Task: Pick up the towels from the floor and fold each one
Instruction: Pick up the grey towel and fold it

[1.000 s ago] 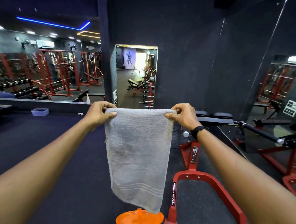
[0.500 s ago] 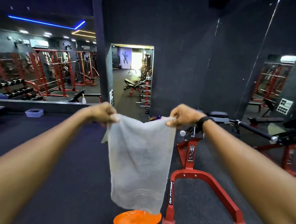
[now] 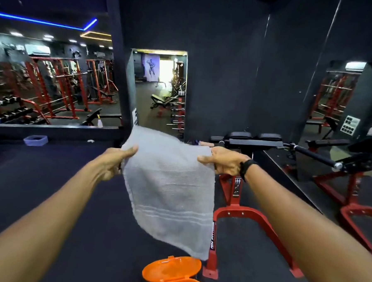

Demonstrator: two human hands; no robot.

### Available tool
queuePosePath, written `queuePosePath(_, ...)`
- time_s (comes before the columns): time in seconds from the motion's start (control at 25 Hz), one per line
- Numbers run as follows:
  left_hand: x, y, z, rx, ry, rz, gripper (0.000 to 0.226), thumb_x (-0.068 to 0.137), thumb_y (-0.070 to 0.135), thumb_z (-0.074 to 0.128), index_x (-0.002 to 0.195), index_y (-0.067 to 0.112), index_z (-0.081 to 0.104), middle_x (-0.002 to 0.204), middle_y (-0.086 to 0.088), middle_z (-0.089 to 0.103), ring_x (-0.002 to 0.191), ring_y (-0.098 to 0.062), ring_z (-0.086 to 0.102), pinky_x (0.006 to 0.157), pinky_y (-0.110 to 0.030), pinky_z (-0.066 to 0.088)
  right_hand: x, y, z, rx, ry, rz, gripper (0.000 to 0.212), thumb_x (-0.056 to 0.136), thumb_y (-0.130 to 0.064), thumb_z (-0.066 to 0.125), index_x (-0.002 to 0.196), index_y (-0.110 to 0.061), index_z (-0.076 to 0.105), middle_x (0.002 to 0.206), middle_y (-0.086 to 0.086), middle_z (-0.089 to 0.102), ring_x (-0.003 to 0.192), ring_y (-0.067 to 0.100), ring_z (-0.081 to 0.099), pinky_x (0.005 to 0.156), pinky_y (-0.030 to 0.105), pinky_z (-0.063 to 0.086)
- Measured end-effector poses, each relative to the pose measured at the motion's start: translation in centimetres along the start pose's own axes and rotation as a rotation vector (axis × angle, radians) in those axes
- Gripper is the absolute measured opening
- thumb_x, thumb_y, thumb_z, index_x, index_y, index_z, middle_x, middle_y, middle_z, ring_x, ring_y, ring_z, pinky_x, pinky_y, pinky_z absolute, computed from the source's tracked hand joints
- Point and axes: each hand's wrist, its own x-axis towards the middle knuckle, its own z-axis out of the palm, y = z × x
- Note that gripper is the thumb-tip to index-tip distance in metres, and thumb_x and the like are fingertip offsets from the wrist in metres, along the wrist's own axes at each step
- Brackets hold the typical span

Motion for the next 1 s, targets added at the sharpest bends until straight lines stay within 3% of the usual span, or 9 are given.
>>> queuePosePath(0.12, -1.3, -0.7, 0.2, -0.06, -0.187, 0.094, 0.034, 0.078, 0.012, 0.071, 0.111, 0.01, 0.064, 0.1, -0.004, 0.074, 0.084, -0.013, 0.071, 0.069, -0.026, 0.059, 0.5, 0.0, 0.5, 0.118, 0.051, -0.09, 0.025, 0.088, -0.006, 0.063, 0.113, -0.01, 0.063, 0.107, 0.006, 0.069, 0.09, 0.015, 0.068, 0.076, 0.027, 0.056)
queuePosePath(0.16, -1.4, -0.9, 0.1, -0.045, -0.179, 0.119, 0.032, 0.078, 0.003, 0.069, 0.109, 0.011, 0.063, 0.104, -0.005, 0.073, 0.085, -0.013, 0.072, 0.067, -0.025, 0.059, 0.3, -0.2, 0.5, 0.105, 0.038, -0.111, 0.034, 0.085, -0.001, 0.065, 0.118, -0.008, 0.061, 0.107, 0.006, 0.07, 0.094, 0.016, 0.068, 0.079, 0.028, 0.058)
queuePosePath(0.28, -0.8, -1.2, 0.1, -0.129, 0.02, 0.223, 0.031, 0.082, -0.011, 0.062, 0.102, 0.012, 0.062, 0.107, -0.004, 0.069, 0.077, -0.01, 0.071, 0.063, -0.021, 0.057, 0.6, -0.3, 0.5, 0.036, 0.167, -0.13, 0.056, 0.075, 0.008, 0.073, 0.126, -0.001, 0.051, 0.119, 0.015, 0.064, 0.104, 0.024, 0.064, 0.086, 0.038, 0.057)
queuePosePath(0.36, -0.2, -1.3, 0.1, -0.19, 0.098, 0.23, 0.033, 0.082, -0.01, 0.063, 0.109, 0.009, 0.056, 0.11, -0.011, 0.067, 0.082, -0.014, 0.071, 0.067, -0.024, 0.057, 0.9, -0.2, 0.5, 0.064, 0.26, -0.133, 0.072, 0.068, 0.007, 0.078, 0.13, -0.005, 0.043, 0.13, 0.02, 0.056, 0.113, 0.029, 0.06, 0.093, 0.045, 0.053)
queuePosePath(0.48, 0.0, -1.7, -0.3, -0.199, 0.107, 0.188, 0.062, 0.074, -0.01, 0.072, 0.125, 0.01, 0.043, 0.113, -0.018, 0.065, 0.097, -0.024, 0.065, 0.072, -0.031, 0.059, 0.9, -0.1, 0.3, 0.019, 0.208, -0.105, 0.105, 0.065, 0.011, 0.079, 0.148, -0.016, 0.021, 0.124, 0.021, 0.058, 0.109, 0.029, 0.062, 0.095, 0.044, 0.052)
queuePosePath(0.56, 0.0, -1.6, -0.4, -0.115, 0.08, 0.199, 0.075, 0.066, -0.011, 0.077, 0.129, 0.014, 0.044, 0.112, -0.017, 0.065, 0.102, -0.028, 0.065, 0.076, -0.032, 0.059, 0.4, -0.5, 0.3, -0.046, 0.185, -0.1, 0.102, 0.068, 0.014, 0.075, 0.149, -0.015, 0.02, 0.103, 0.015, 0.066, 0.092, 0.023, 0.067, 0.085, 0.036, 0.056)
queuePosePath(0.68, 0.1, -0.8, -0.2, -0.074, 0.145, 0.285, 0.073, 0.06, -0.008, 0.082, 0.124, 0.011, 0.053, 0.11, -0.016, 0.066, 0.099, -0.027, 0.065, 0.08, -0.035, 0.059, 0.5, -1.7, 0.0, -0.042, 0.239, -0.176, 0.091, 0.071, 0.014, 0.073, 0.145, -0.012, 0.027, 0.096, 0.014, 0.066, 0.085, 0.021, 0.066, 0.074, 0.028, 0.058)
queuePosePath(0.84, -0.3, -0.1, -0.2, 0.098, 0.109, 0.334, 0.056, 0.06, -0.009, 0.082, 0.111, 0.001, 0.063, 0.095, -0.007, 0.067, 0.085, -0.018, 0.064, 0.062, -0.018, 0.056, 0.4, -1.8, -0.1, -0.099, 0.22, -0.235, 0.089, 0.066, 0.01, 0.079, 0.141, -0.013, 0.036, 0.117, 0.013, 0.061, 0.109, 0.026, 0.061, 0.089, 0.037, 0.055)
queuePosePath(1.0, -0.7, 0.3, -0.2, 0.316, 0.165, 0.345, 0.033, 0.058, 0.0, 0.087, 0.086, 0.003, 0.07, 0.068, 0.007, 0.068, 0.062, -0.004, 0.06, 0.055, -0.013, 0.048, 0.2, -0.7, 0.0, -0.195, 0.245, -0.19, 0.073, 0.064, 0.003, 0.083, 0.128, -0.008, 0.051, 0.109, 0.02, 0.066, 0.098, 0.029, 0.066, 0.09, 0.045, 0.054)
